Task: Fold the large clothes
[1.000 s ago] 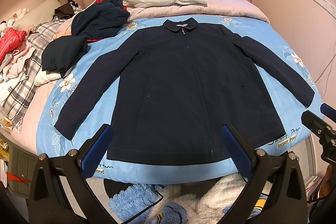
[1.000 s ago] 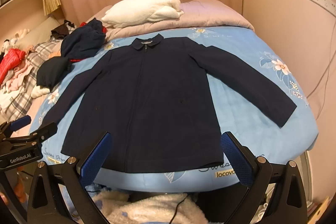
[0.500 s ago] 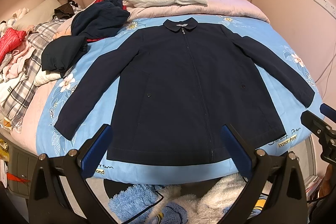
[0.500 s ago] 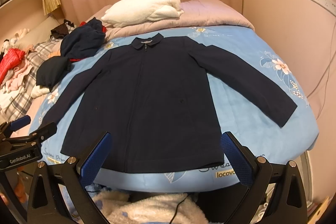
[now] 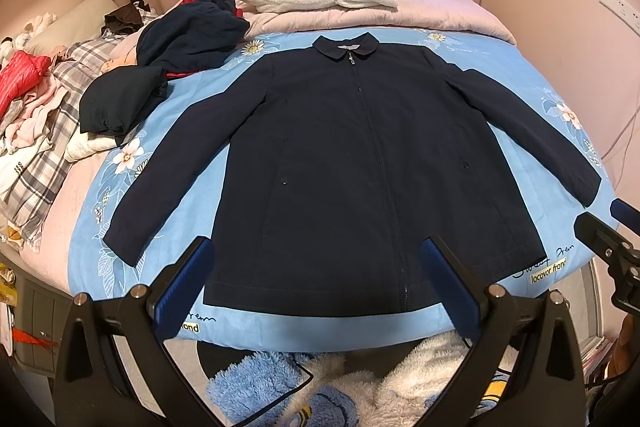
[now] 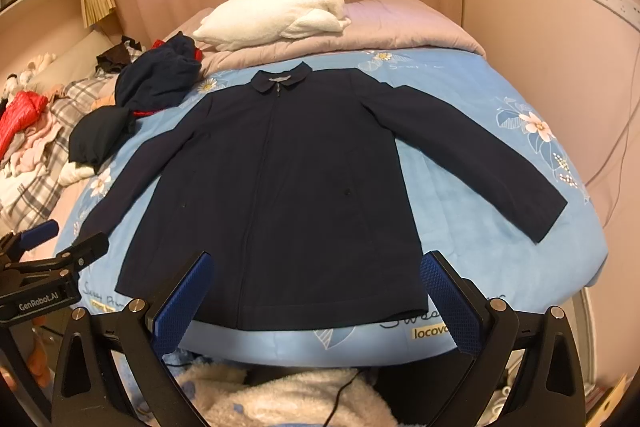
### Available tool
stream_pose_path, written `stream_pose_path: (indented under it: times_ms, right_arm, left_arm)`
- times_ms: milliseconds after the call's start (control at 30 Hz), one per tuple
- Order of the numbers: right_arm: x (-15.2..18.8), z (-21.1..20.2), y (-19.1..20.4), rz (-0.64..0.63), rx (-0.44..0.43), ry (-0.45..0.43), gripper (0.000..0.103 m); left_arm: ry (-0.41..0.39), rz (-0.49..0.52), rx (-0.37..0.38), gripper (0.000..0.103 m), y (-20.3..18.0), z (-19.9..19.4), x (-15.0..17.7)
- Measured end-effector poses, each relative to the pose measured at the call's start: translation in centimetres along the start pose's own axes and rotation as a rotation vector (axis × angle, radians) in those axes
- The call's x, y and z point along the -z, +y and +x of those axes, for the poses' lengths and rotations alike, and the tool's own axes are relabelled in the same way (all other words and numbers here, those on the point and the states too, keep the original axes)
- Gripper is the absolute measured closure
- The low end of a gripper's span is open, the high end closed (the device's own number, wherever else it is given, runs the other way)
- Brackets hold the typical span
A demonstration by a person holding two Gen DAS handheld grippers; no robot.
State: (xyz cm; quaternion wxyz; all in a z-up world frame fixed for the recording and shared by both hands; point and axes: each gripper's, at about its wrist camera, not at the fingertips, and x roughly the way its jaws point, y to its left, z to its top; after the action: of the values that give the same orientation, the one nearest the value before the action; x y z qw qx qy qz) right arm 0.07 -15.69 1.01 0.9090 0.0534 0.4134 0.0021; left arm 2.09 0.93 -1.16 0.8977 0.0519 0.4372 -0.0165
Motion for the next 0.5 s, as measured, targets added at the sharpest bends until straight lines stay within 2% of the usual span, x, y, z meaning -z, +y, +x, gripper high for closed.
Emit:
stream_pose_path:
  times_ms: [100,167,267,300,333,400,467,500]
  right_arm:
    - [0.0,0.2,0.0,0.001,-0.004,-0.001,0.001]
    - [0.0,0.4,-0.4,0.01,-0.044,-0.02,0.001]
    - [0.3,1.1,-2.6,0.092,-0.27,-0.082,0.001]
    - [0.5,1.7,-4.1,0.154,-0.349,-0.108,0.001]
    - [0.8,2.2,-5.2,0.209,-0.39,-0.126,0.001]
    - [1.7,4.8,-8.8,0.368,-0.433,-0.118,0.001]
    - [2.4,7.6,-11.5,0.467,-0.415,-0.047,0.001]
    - [3.1,9.4,-13.5,0.52,-0.407,-0.021,0.001]
  left_arm:
    - [0.0,-0.005,0.003,0.0,0.0,0.2,0.0]
    - [-0.002,-0.02,0.02,0.0,0.2,0.4,-0.1]
    - [-0.013,-0.097,0.162,0.0,1.6,1.3,-0.1]
    - [-0.015,-0.143,0.238,0.0,2.3,1.9,-0.1]
    - [-0.021,-0.213,0.329,0.0,3.4,2.9,0.0]
    - [-0.021,-0.283,0.403,0.0,4.5,4.4,0.0]
    - [-0.018,-0.331,0.471,0.0,5.5,6.4,-0.1]
    - [-0.016,-0.368,0.529,0.0,6.3,7.8,0.1]
